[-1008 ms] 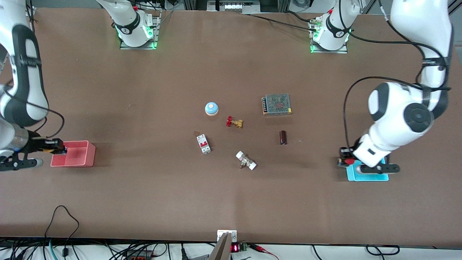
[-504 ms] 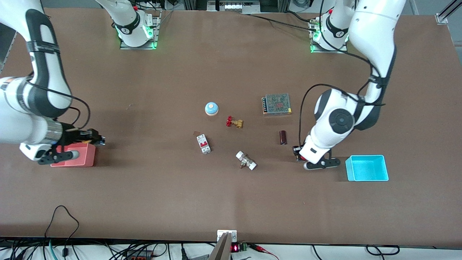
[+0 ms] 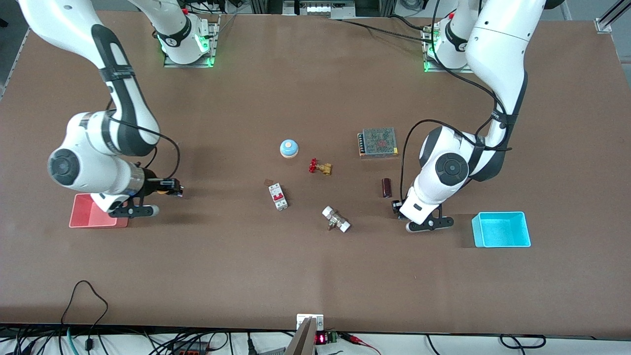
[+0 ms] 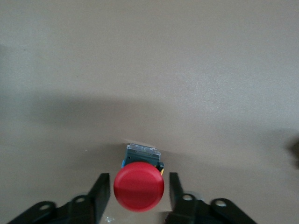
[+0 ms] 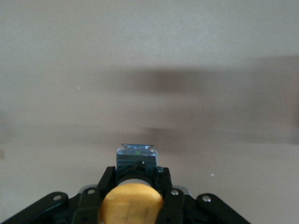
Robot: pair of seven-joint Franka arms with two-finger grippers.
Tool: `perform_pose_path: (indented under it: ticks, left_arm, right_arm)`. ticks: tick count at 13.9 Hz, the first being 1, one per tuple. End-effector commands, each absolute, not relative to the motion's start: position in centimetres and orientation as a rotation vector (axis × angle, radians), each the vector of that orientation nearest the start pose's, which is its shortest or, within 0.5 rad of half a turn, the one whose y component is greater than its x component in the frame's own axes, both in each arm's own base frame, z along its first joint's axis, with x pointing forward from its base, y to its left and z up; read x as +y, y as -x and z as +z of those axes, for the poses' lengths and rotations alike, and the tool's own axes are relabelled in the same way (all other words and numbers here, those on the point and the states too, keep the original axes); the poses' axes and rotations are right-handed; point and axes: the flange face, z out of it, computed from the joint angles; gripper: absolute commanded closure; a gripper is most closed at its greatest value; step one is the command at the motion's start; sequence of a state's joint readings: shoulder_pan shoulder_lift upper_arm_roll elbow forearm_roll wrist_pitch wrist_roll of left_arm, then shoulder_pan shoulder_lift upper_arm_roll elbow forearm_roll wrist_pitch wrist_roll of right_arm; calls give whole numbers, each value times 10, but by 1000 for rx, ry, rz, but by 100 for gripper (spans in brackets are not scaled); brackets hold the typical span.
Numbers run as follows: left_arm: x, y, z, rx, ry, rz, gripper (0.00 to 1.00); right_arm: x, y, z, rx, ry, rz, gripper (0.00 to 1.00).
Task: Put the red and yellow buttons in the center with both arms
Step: 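Carry the yellow button with the right gripper while the left gripper carries the red, then set the red button down with the left gripper while the right gripper sets yellow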
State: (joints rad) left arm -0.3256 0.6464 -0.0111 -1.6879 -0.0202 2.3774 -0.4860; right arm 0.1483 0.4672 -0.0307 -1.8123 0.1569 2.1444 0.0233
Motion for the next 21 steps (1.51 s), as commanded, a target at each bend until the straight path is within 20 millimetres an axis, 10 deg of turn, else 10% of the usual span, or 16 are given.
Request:
perform_pose_path:
  ticks: [1,7,15,17,19,21]
  left_arm:
    - [-222,-649,238,-270,3160,-79,4]
    - [-188,-660,314,-262,3166,-147,0]
    - [-83,-649,442,-96,3156,-172,0]
    - [-52,-639,474,-34,3149,-175,0]
    - [-29,-630,497,22,3144,-183,0]
    - [-14,-619,520,50,3142,-183,0]
  right_arm:
    - [96,-623,262,88,3047,201,79]
    - [122,-626,231,137,3060,155,79]
    - [132,-624,204,116,3068,149,69]
    - [134,-624,203,111,3069,144,46]
    - [138,-626,207,98,3069,133,0]
    - [143,-629,221,84,3064,106,0]
